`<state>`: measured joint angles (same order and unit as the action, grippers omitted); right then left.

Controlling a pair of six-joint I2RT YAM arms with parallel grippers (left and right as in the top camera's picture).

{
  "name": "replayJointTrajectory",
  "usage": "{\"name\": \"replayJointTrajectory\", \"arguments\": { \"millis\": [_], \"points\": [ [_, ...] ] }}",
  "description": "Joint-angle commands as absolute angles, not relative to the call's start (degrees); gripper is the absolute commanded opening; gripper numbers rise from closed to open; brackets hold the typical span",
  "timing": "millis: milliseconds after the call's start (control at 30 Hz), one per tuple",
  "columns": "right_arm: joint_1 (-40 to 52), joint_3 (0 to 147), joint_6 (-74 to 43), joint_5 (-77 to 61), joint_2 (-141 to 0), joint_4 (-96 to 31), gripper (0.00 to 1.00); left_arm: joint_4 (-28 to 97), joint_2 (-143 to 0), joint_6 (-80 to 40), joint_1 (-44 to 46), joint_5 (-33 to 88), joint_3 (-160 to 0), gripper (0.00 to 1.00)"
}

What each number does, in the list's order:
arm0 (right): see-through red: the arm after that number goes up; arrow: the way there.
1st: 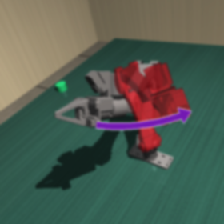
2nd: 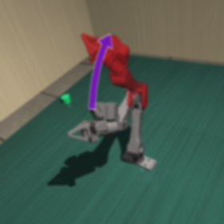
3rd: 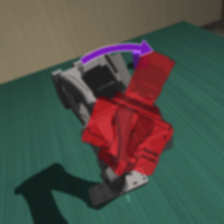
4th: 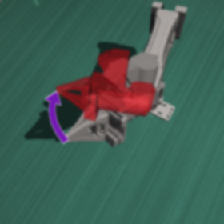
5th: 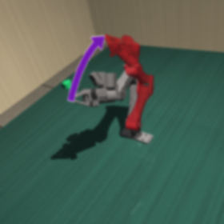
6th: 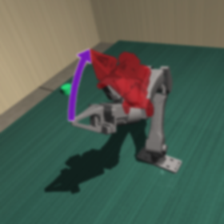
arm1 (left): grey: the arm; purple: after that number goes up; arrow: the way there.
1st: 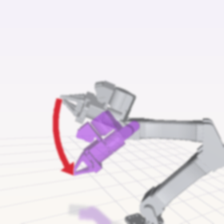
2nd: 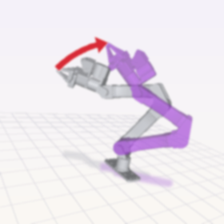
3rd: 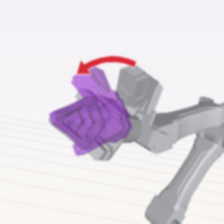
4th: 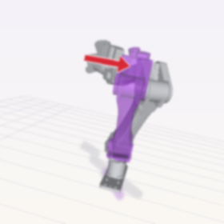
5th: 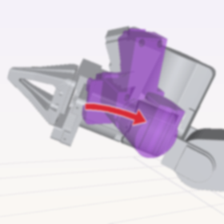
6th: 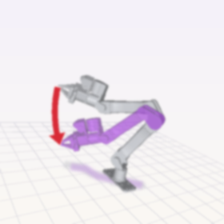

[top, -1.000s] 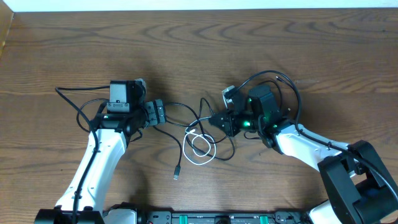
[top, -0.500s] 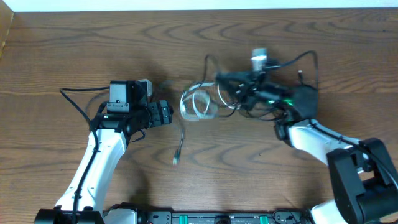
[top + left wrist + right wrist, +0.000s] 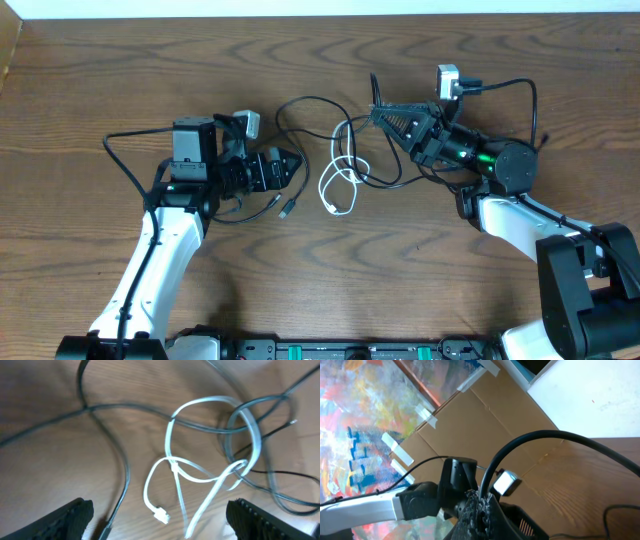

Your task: Untangle cables

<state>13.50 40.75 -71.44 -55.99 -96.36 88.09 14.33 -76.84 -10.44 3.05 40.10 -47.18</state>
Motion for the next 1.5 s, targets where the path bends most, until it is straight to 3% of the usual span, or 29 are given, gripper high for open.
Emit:
{"name": "replayJointTrajectory", "arguments": {
  "millis": [0,200,767,1333,1467],
  "points": [
    [13.52,41.25,-71.55,-56.16,-95.42,88.73,0.01,11.38,-76.93,-9.65,3.60,45.45,-47.86,0.93],
    [14.46,41.25,-70.74,-56.10,-95.42,87.18,0.01,7.57,-76.93,-7.86,8.73,44.29,-47.86,0.97],
    [18.85,41.25,-68.07,-55.66,-95.42,83.74,0.01,7.09,-77.34,-7.53,26.96,14.00,-47.86,1.00],
    [20.36,41.25,-73.28,-54.00,-95.39,90.28,0.01,2.24,-85.52,-11.25,28.75,4.89,-47.86,1.00],
    [20.16,41.25,-73.23,-53.95,-95.39,90.30,0.01,3.18,-86.21,-11.22,28.69,-4.49,-47.86,1.00]
  ]
}}
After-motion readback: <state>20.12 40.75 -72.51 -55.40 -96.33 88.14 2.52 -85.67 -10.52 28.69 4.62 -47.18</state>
